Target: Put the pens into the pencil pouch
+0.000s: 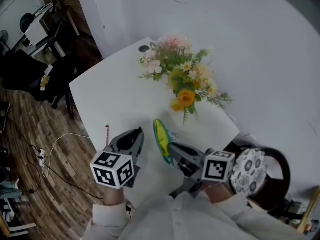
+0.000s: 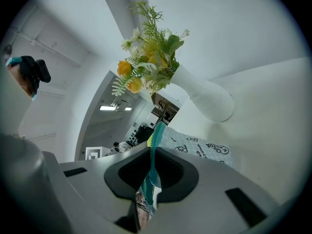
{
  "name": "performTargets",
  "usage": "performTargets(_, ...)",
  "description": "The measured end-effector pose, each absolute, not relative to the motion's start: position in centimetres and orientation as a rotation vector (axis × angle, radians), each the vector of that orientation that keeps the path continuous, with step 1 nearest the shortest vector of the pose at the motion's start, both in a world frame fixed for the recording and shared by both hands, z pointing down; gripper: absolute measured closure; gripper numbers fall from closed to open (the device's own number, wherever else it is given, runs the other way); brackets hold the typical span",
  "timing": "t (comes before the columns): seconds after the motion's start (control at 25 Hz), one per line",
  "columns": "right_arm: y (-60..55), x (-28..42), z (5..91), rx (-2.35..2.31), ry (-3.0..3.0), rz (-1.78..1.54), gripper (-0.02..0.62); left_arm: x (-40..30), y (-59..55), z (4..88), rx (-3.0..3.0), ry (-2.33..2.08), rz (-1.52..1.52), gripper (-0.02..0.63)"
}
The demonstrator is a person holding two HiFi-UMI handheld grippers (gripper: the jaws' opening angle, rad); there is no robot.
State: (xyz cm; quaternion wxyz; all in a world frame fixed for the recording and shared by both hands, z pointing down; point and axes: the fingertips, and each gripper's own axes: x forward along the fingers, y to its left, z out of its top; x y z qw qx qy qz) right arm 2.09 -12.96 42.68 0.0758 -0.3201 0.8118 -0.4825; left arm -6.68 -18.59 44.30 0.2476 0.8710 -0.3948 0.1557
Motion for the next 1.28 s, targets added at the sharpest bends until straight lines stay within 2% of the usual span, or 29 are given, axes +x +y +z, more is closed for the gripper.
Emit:
performTargets(0.76, -12.2, 0.2, 40.9, -0.775, 2.390, -1.485, 0.561, -4.1, -18.1, 30.0, 2.572, -1.080, -0.224, 0.549)
performTargets(1.28, -11.8, 0.3, 41.1, -0.768, 2.366, -1.514, 0.561, -0.9, -16.2, 29.6, 2.683, -0.903, -0.350, 0.548)
